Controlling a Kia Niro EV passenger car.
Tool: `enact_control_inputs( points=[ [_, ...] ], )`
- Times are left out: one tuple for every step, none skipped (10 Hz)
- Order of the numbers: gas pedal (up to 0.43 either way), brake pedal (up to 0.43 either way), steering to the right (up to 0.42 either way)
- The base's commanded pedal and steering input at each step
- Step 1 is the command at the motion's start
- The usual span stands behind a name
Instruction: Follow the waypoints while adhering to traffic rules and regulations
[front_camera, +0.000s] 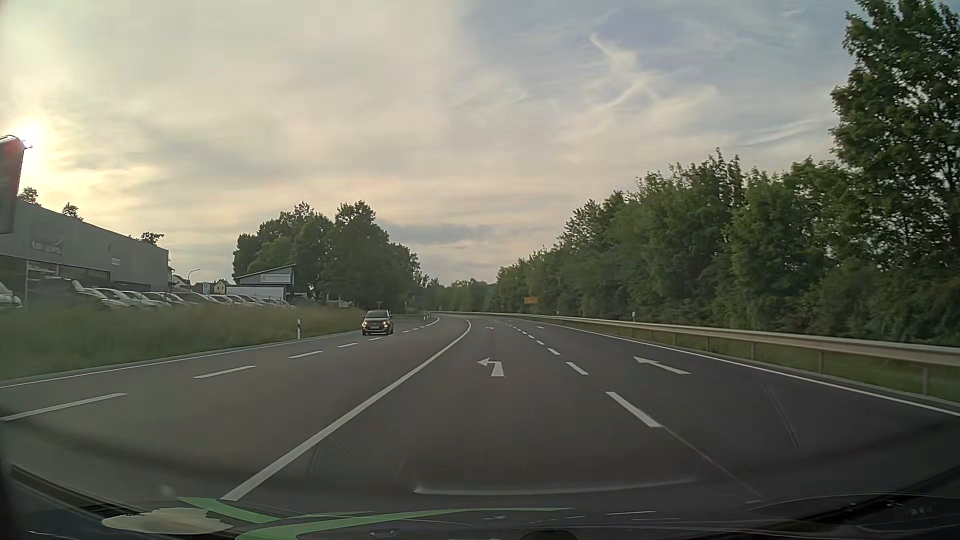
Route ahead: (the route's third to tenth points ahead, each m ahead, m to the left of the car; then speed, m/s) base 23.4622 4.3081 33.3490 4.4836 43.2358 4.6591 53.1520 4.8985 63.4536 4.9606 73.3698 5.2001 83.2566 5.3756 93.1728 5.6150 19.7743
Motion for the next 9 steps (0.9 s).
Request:
enact_control_inputs(
  points=[
    [0.0, 0.256, 0.007],
    [0.0, 0.256, 0.005],
    [0.0, 0.256, 0.004],
    [0.0, 0.256, 0.0],
    [0.0, 0.25, -0.003],
    [0.0, 0.244, -0.004],
    [0.0, 0.244, -0.004],
    [0.0, 0.244, -0.003],
    [0.0, 0.25, -0.004]
  ],
)
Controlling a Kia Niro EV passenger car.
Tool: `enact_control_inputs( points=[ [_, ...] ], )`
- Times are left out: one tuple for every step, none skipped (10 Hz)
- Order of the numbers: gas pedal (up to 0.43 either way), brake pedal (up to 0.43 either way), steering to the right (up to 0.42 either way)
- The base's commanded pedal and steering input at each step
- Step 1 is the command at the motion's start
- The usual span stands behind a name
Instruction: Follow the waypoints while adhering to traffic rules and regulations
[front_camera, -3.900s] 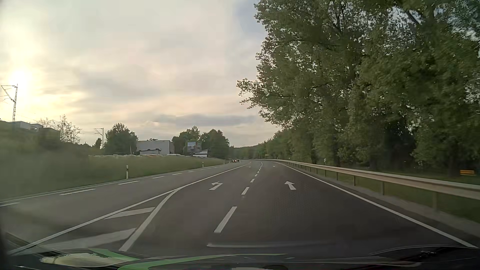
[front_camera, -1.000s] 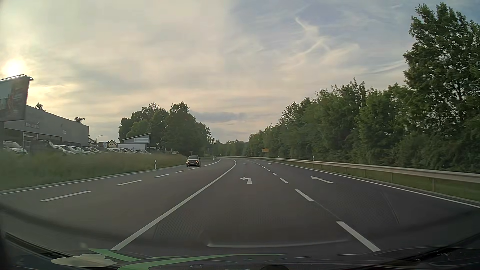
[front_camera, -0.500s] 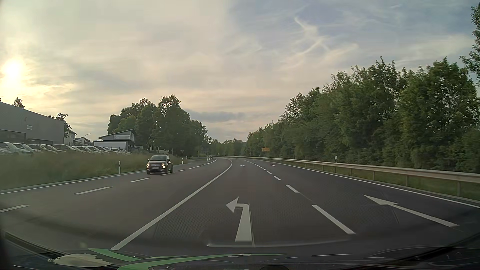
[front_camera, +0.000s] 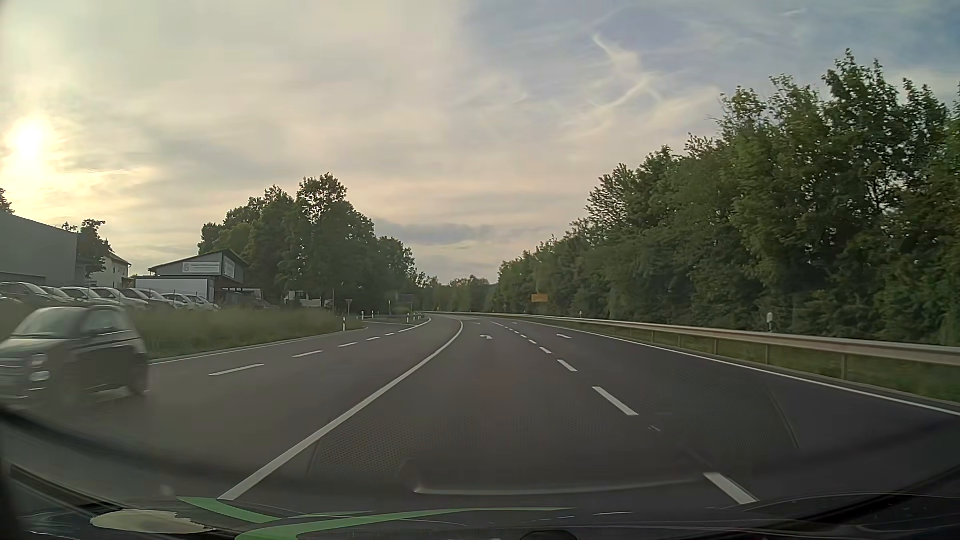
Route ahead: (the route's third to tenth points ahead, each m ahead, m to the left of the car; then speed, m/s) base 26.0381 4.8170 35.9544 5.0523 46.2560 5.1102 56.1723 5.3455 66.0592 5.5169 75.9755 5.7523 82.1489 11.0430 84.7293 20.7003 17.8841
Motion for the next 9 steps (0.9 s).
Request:
enact_control_inputs(
  points=[
    [0.0, 0.25, -0.003],
    [0.0, 0.244, -0.004],
    [0.0, 0.25, -0.003],
    [0.0, 0.25, -0.003],
    [0.0, 0.25, -0.004],
    [0.0, 0.25, -0.004],
    [0.0, 0.25, -0.004],
    [0.0, 0.25, -0.004],
    [0.0, 0.25, -0.005]
  ],
)
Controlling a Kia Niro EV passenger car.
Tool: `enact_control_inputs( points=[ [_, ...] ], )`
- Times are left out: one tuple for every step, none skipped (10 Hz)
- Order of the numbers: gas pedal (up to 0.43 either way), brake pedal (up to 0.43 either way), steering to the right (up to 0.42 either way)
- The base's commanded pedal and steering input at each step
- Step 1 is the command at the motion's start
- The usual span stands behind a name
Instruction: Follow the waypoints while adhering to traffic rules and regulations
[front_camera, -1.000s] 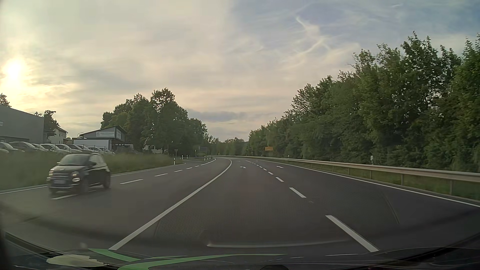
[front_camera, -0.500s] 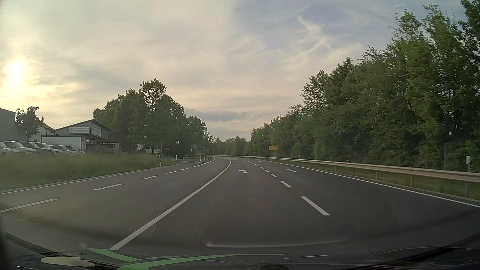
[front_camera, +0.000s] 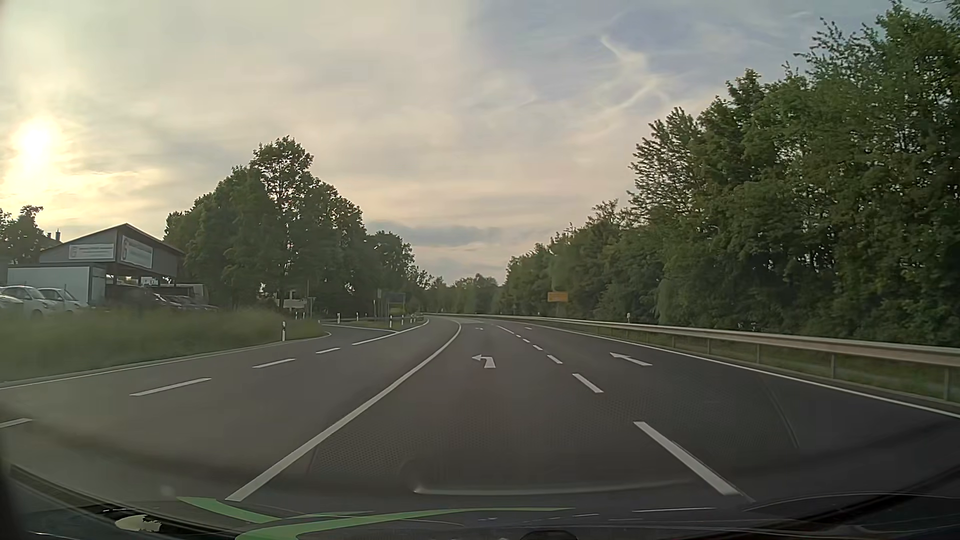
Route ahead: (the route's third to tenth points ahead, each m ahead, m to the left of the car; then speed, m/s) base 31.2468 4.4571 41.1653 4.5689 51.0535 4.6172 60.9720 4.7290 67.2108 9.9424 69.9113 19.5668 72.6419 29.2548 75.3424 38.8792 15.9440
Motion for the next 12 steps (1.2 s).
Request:
enact_control_inputs(
  points=[
    [0.0, 0.25, -0.005],
    [0.0, 0.256, -0.005],
    [0.0, 0.25, -0.005],
    [0.0, 0.256, -0.005],
    [0.0, 0.256, -0.005],
    [0.0, 0.25, -0.005],
    [0.0, 0.256, -0.005],
    [0.0, 0.262, -0.005],
    [0.0, 0.262, -0.005],
    [0.0, 0.256, -0.006],
    [0.0, 0.262, -0.006],
    [0.0, 0.256, -0.006]
  ],
)
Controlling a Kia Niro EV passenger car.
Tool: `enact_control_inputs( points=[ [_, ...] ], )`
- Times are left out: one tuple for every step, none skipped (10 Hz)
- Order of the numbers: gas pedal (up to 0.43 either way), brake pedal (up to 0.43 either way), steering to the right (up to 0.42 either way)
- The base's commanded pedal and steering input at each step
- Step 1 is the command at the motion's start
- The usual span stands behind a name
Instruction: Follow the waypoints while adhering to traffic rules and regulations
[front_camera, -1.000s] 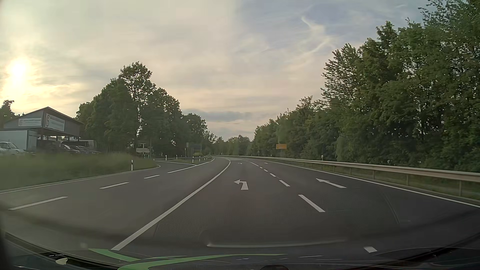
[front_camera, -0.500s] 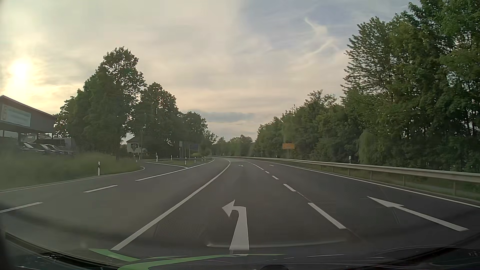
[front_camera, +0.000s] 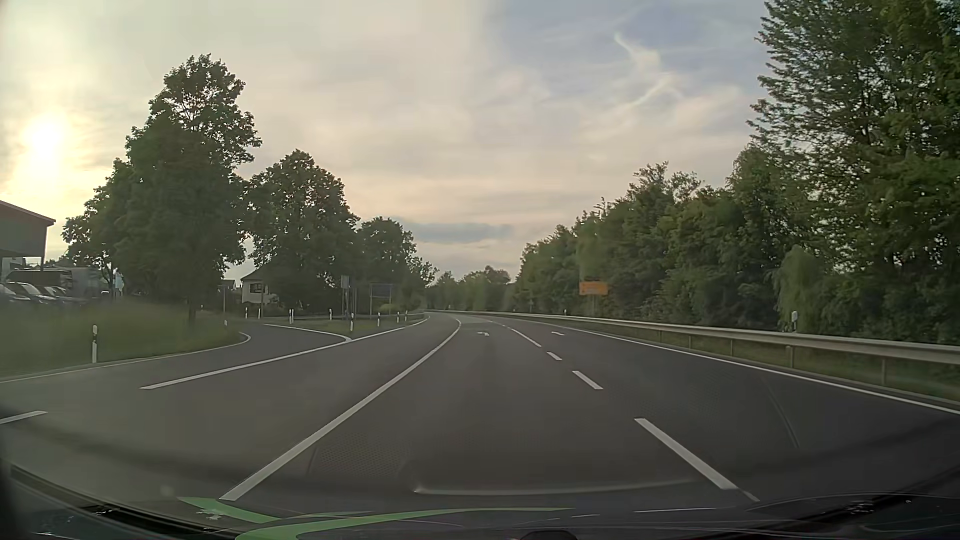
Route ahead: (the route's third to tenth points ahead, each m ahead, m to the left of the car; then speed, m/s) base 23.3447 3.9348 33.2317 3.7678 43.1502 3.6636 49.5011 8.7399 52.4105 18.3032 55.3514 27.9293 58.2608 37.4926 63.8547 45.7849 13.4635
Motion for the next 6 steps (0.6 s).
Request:
enact_control_inputs(
  points=[
    [0.0, 0.256, -0.006],
    [0.0, 0.256, -0.006],
    [0.0, 0.25, -0.006],
    [0.0, 0.238, -0.006],
    [0.0, 0.232, -0.006],
    [0.0, 0.232, -0.006]
  ],
)
